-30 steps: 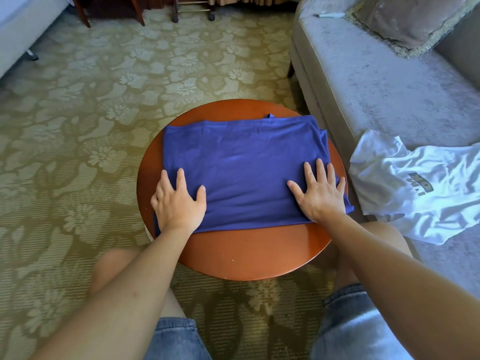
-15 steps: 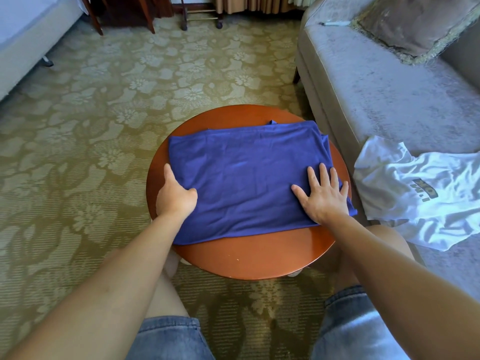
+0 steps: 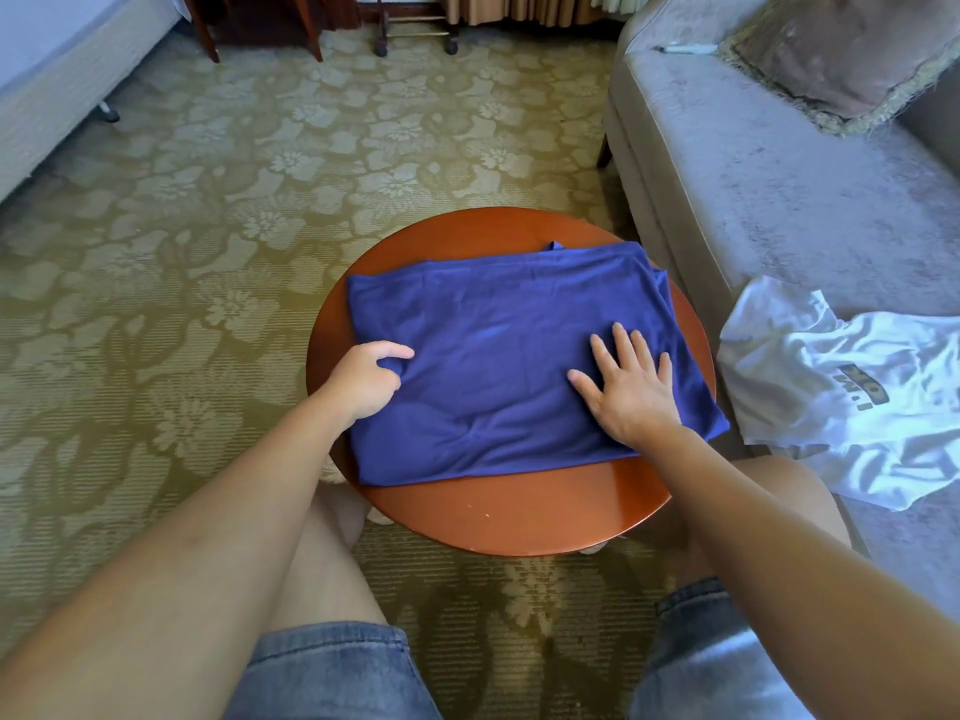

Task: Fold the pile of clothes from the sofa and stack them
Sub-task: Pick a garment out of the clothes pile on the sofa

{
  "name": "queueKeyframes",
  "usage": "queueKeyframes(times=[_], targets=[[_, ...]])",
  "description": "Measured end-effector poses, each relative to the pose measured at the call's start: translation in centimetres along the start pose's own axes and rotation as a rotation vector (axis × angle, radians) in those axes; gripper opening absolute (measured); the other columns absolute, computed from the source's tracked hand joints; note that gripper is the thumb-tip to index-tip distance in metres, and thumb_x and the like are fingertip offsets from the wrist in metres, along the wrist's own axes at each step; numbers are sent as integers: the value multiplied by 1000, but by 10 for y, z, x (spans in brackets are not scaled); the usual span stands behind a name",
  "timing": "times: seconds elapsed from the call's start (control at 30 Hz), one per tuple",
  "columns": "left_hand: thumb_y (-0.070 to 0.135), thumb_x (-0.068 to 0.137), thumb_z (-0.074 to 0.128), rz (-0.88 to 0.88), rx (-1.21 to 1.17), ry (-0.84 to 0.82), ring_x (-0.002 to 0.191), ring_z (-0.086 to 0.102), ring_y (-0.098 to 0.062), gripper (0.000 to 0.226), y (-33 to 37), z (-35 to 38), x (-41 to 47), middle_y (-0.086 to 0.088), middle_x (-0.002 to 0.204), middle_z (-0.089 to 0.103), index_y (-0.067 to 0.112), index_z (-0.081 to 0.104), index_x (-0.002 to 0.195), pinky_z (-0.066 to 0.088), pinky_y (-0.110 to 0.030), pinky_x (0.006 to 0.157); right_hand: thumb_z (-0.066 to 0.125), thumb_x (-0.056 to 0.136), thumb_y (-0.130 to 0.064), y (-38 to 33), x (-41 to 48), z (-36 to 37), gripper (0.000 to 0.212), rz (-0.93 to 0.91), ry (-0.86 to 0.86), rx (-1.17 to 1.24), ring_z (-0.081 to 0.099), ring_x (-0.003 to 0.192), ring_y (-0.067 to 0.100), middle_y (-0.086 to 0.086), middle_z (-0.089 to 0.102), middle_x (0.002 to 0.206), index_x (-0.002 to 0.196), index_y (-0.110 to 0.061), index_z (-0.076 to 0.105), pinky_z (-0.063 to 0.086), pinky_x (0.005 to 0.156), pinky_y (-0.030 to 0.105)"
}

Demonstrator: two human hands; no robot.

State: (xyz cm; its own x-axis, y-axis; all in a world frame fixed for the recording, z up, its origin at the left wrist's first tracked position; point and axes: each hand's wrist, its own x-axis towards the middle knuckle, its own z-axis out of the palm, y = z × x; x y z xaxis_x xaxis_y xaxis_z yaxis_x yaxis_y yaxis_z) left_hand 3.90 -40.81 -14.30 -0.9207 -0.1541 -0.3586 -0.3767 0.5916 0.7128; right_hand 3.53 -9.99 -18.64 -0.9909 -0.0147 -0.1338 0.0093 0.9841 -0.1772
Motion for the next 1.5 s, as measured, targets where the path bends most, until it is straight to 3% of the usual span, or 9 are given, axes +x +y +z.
queueKeyframes(times=[0.27, 0.4, 0.7, 0.8, 0.93, 1.07, 1.17, 1.33, 1.5], targets=[[5, 87, 61, -60, -136, -40, 131, 43, -20, 62, 0, -20, -7, 0, 150, 38, 26, 45, 143, 41, -31, 103, 26, 96, -63, -7, -4, 0, 69, -11, -34, 36, -5, 149, 23, 1, 0, 163, 154, -28, 15, -2, 119, 52], [8, 83, 65, -59, -169, -71, 138, 36, -20, 77, 9, -34, -14, 3, 155, 30, 28, 33, 150, 36, -39, 112, 37, 98, -52, -15, -20, -2, 65, -6, 118, 183, 3, 150, 24, 4, 10, 162, 154, -23, 18, -3, 118, 53], [9, 86, 69, 86, -52, -212, 146, 21, -16, 89, 66, -50, -31, 9, 161, 14, 36, 17, 153, 26, -39, 117, 31, 100, -55, -8, -35, -1, 68, 23, -67, 230, -2, 150, 24, 5, 4, 163, 155, -22, 10, -2, 119, 49], [9, 85, 70, 132, -53, -202, 145, 25, -18, 90, 93, -38, -37, 8, 160, 17, 37, 18, 153, 29, -41, 116, 37, 102, -44, -9, -34, -13, 59, 37, -38, 501, 8, 150, 23, 5, 17, 161, 153, -18, 23, 2, 119, 45], [5, 88, 66, 213, -27, -144, 146, 21, -17, 86, 134, -12, -44, 7, 160, 16, 31, 18, 154, 28, -28, 109, 47, 101, -27, 6, -40, -31, 41, 117, 280, 790, 44, 134, 24, 9, 52, 141, 137, -7, 52, 30, 111, 31], [4, 89, 64, 257, -3, -193, 146, 20, -18, 84, 173, 28, -45, 4, 161, 16, 26, 16, 155, 28, -24, 104, 34, 104, -38, 28, -41, -33, 46, 259, 116, 1172, 58, 106, 20, 13, 59, 129, 131, -6, 52, 43, 104, 42], [6, 88, 64, 283, 80, -229, 145, 24, -19, 84, 195, 71, -48, 2, 160, 19, 23, 16, 155, 29, -24, 103, 28, 103, -47, 33, -37, -36, 54, 314, 28, 1316, 57, 107, 19, 7, 57, 132, 142, -13, 42, 45, 97, 33], [21, 94, 59, 180, -81, -390, 112, 59, -24, 79, 195, 138, -54, 16, 114, 50, 32, 9, 154, 52, -39, 90, 29, 103, -50, 46, -34, -41, 57, 352, -38, 1500, 47, 125, 13, -1, 49, 139, 145, -13, 40, 32, 111, 29], [33, 99, 47, 257, 449, -173, 143, 22, -29, 66, 143, 159, -46, -4, 158, 21, 24, 13, 155, 27, -42, 114, 57, 96, -29, 59, -28, -31, 64, 320, -53, 1408, 37, 138, 14, -1, 35, 153, 151, -16, 29, 29, 117, 37]])
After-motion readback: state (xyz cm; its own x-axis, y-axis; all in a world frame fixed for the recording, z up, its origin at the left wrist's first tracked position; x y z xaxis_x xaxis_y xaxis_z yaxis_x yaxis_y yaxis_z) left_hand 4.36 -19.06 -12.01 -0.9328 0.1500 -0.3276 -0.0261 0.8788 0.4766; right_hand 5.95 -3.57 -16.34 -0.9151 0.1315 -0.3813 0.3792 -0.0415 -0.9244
